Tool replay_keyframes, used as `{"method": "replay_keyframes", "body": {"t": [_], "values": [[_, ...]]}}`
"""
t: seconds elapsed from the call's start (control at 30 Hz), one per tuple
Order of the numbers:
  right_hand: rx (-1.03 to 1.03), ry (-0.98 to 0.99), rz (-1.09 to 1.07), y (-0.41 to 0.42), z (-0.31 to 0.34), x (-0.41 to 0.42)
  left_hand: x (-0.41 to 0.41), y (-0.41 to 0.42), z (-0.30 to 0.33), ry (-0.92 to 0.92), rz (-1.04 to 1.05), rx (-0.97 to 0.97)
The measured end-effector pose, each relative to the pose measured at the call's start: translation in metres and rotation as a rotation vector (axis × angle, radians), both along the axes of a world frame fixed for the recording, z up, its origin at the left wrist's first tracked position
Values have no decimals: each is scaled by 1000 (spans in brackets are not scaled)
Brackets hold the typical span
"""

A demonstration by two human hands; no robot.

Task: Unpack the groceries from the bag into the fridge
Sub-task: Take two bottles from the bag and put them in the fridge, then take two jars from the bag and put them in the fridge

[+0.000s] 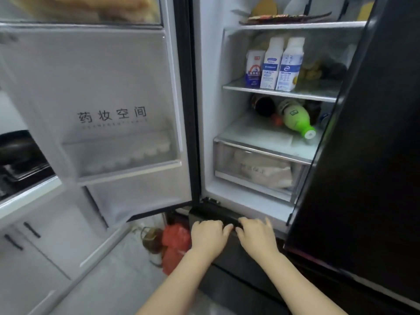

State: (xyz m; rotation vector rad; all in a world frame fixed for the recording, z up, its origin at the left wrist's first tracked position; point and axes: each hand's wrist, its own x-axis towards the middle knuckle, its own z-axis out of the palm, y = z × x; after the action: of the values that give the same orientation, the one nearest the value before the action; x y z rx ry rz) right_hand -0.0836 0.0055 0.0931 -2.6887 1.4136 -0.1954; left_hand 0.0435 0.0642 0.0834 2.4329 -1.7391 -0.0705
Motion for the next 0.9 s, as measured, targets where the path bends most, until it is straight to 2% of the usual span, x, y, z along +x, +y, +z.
{"method": "replay_keyframes", "body": {"t": [0.33,0.57,0.9], "values": [[191,179,223,92,-67,24,19,137,-78,87,215,257],[252,256,371,158,-94,79,56,225,-89,200,410,342],[243,353,697,301,-90,167,100,401,-91,285,732,375]]}}
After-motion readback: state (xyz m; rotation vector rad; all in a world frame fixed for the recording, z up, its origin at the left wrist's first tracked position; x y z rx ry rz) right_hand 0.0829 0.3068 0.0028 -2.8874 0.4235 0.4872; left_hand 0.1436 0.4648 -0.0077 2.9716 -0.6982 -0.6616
